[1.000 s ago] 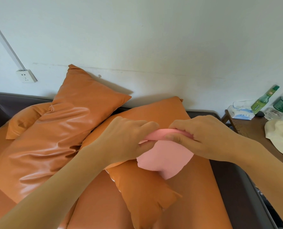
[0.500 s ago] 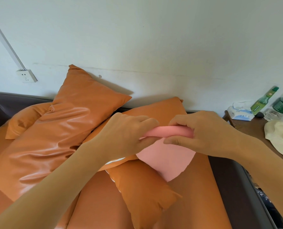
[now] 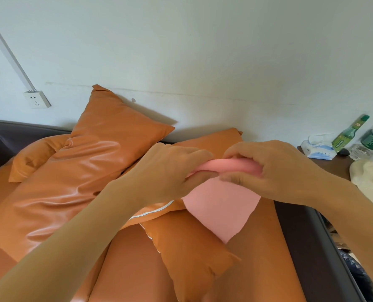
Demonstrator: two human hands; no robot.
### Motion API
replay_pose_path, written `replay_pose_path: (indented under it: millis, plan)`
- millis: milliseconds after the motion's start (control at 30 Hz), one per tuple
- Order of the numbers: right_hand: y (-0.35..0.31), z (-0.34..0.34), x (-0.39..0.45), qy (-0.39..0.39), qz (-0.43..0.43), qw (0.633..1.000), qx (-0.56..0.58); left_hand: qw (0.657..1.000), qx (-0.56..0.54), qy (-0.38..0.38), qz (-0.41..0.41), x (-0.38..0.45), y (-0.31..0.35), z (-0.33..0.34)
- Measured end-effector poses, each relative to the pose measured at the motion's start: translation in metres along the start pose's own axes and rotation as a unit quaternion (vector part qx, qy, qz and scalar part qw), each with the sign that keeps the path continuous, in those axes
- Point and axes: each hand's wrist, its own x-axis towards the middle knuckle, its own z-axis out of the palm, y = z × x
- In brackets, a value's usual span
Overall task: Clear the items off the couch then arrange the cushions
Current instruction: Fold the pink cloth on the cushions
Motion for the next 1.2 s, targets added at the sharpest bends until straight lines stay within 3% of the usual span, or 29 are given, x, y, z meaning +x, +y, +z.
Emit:
replay_pose_path:
  millis: [133, 400, 667, 900, 1100, 1200]
  plan:
    - [-0.002, 0.0, -0.001, 0.016, -0.014, 1.0, -0.008, 1.0, 0.002, -0.013, -0.003, 0.001, 0.0, -0.001]
    - [-0.002, -0.004, -0.007, -0.06, 0.033, 0.995, 0.066, 0.999, -0.004, -0.014, 0.038, 0.002, 0.001, 0.0]
    - [-0.002, -0.007, -0.018, -0.036, 0.034, 0.999, 0.008, 0.998, -0.051, -0.019, 0.042, 0.005, 0.005, 0.003]
    - [-0.002, -0.01, -0.023, -0.094, 0.044, 0.987, 0.122, 0.998, -0.04, -0.022, 0.043, 0.007, 0.009, 0.002]
    - [-0.002, -0.006, -0.024, -0.021, 0.006, 1.0, -0.012, 0.994, -0.098, -0.052, 0.021, 0.005, 0.01, 0.002]
    - [-0.002, -0.004, -0.023, -0.024, 0.002, 1.0, 0.012, 0.992, -0.12, -0.034, 0.013, 0.004, 0.013, -0.003]
